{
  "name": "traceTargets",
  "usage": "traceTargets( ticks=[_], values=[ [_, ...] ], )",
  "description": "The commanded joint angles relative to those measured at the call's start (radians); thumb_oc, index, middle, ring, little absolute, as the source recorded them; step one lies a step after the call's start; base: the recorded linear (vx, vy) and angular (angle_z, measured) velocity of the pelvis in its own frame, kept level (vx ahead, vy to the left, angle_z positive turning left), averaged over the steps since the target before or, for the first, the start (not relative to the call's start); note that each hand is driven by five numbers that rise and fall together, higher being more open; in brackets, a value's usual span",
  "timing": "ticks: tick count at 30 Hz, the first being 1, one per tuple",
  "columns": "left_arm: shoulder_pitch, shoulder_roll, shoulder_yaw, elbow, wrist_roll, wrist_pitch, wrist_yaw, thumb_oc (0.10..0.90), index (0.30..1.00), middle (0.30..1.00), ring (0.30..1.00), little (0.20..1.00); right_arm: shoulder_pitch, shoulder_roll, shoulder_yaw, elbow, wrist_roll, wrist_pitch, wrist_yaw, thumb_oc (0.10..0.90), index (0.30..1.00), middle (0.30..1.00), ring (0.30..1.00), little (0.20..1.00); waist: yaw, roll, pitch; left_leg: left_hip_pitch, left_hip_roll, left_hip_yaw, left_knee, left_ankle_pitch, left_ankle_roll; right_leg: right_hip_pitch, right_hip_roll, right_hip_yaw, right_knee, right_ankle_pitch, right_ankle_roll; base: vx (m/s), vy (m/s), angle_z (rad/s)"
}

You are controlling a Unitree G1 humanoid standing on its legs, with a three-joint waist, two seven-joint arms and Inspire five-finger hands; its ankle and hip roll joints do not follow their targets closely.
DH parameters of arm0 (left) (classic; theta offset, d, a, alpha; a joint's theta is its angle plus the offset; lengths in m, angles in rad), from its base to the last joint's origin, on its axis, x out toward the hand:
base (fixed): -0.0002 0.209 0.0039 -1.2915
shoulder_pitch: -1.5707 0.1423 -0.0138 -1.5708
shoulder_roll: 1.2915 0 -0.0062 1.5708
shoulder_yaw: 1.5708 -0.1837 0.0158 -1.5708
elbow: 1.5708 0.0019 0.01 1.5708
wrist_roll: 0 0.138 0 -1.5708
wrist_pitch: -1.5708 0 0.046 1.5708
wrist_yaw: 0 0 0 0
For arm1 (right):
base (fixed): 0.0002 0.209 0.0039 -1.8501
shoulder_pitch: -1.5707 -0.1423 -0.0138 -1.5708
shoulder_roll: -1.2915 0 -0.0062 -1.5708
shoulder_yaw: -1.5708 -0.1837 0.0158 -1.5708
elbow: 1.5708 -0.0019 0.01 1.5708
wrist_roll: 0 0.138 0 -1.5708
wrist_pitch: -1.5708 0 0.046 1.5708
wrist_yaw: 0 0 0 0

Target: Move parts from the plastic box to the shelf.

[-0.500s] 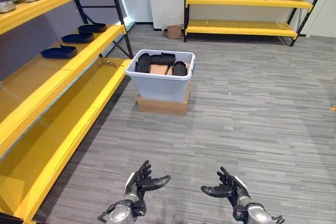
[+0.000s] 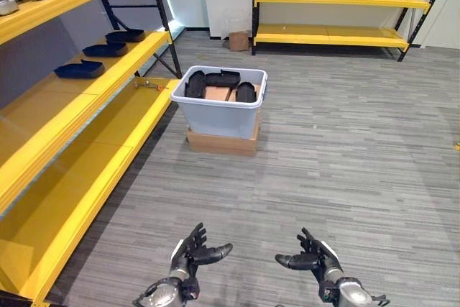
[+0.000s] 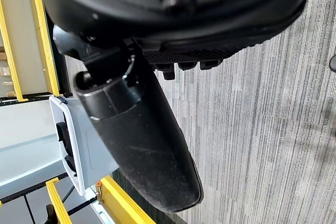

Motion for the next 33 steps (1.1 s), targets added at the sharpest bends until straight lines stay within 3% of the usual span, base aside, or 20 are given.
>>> traceTargets(
  ticks=[1,21,27,29,33],
  values=[
    [-0.079,0.032,0.025,-0.059,0.003,-0.079,-0.016,0.9,1.0,1.0,1.0,1.0,-0.057,0.008,-0.001,-0.068,0.01,-0.076,0.018,0.9,1.0,1.0,1.0,1.0,0.004,-0.038,-0.034,-0.021,0.066,-0.083,-0.009,-0.01,-0.065,0.033,-0.095,0.023,0.008,-0.02,0.092,0.0,0.0,0.0],
    [-0.08,0.033,0.042,-0.06,0.013,-0.083,-0.011,0.9,1.0,1.0,1.0,1.0,-0.057,0.009,-0.005,-0.055,-0.001,-0.078,0.02,0.9,1.0,1.0,1.0,1.0,0.002,-0.04,-0.03,-0.018,0.069,-0.081,-0.009,-0.015,-0.066,0.037,-0.093,0.019,0.008,-0.024,0.092,0.0,0.0,0.0],
    [-0.084,0.034,0.052,-0.067,0.0,-0.085,-0.008,0.9,1.0,1.0,1.0,1.0,-0.087,0.01,0.008,-0.041,0.001,-0.077,0.026,0.9,1.0,1.0,1.0,1.0,0.016,-0.047,-0.019,-0.01,0.067,-0.079,-0.009,-0.017,-0.052,0.04,-0.101,0.02,0.014,-0.025,0.095,0.0,0.019,0.0],
    [-0.097,0.041,0.056,-0.068,-0.004,-0.088,-0.005,0.9,1.0,1.0,1.0,1.0,-0.108,0.011,0.013,-0.039,0.005,-0.08,0.028,0.9,1.0,1.0,1.0,1.0,0.03,-0.057,0.001,-0.053,0.053,-0.085,0.067,-0.047,-0.035,0.019,-0.122,0.02,0.069,-0.033,0.097,-0.05,0.069,0.0],
    [-0.109,0.051,0.059,-0.072,-0.001,-0.086,-0.002,0.9,1.0,1.0,1.0,1.0,-0.127,0.008,0.015,-0.042,-0.002,-0.081,0.028,0.9,1.0,1.0,1.0,1.0,0.041,-0.051,0.016,-0.082,0.023,-0.102,0.116,-0.077,-0.002,-0.048,-0.149,0.028,0.193,-0.049,0.112,-0.04,0.144,0.0]
  ],
)
